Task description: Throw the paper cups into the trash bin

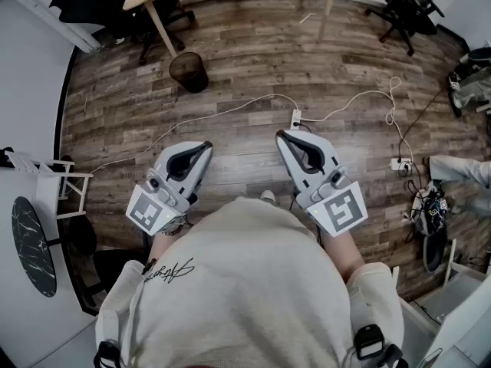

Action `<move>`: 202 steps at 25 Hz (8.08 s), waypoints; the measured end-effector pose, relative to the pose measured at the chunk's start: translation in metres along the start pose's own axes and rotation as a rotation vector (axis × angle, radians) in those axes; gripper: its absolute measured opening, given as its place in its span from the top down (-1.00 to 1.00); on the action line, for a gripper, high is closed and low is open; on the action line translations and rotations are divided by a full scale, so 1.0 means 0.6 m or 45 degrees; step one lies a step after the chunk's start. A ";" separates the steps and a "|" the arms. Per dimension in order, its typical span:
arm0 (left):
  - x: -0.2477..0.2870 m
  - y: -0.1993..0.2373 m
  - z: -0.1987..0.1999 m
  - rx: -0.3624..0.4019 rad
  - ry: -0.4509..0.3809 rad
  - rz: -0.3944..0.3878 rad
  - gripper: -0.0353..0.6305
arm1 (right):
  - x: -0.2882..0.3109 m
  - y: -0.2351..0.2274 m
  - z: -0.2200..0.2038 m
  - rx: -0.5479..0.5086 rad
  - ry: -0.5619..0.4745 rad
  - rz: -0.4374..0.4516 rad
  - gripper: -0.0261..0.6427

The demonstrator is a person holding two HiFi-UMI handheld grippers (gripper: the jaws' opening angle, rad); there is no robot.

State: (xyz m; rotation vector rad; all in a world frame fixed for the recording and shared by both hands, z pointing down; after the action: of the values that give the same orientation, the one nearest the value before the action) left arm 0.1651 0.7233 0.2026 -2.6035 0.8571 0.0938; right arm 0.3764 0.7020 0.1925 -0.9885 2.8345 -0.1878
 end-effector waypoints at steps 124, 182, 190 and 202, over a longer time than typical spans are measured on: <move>0.333 0.586 -0.330 -0.103 -0.027 -0.119 0.89 | 0.506 -0.503 -0.022 0.127 0.020 -0.191 0.89; 0.749 1.061 -0.588 -0.087 0.028 0.048 0.89 | 0.934 -1.088 0.026 0.147 0.106 -0.010 0.89; 0.782 1.109 -0.626 -0.106 0.044 0.082 0.89 | 0.989 -1.142 0.023 0.158 0.130 0.036 0.89; 0.776 1.138 -0.625 -0.092 0.057 0.118 0.89 | 1.031 -1.145 0.017 0.171 0.165 0.106 0.89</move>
State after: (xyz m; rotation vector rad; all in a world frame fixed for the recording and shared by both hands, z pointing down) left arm 0.1219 -0.1827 0.2238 -2.6416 1.0079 0.0942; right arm 0.3162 -0.2192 0.2404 -0.8592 2.9257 -0.4422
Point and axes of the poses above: the fingertips, and each gripper's own axes: x forward along the fingers, y to its left, z out of its top, the point moved 6 cm from there along -x, backward along the fingers, and after that the axes turned 14 degrees about x, right-handed, at the moved point
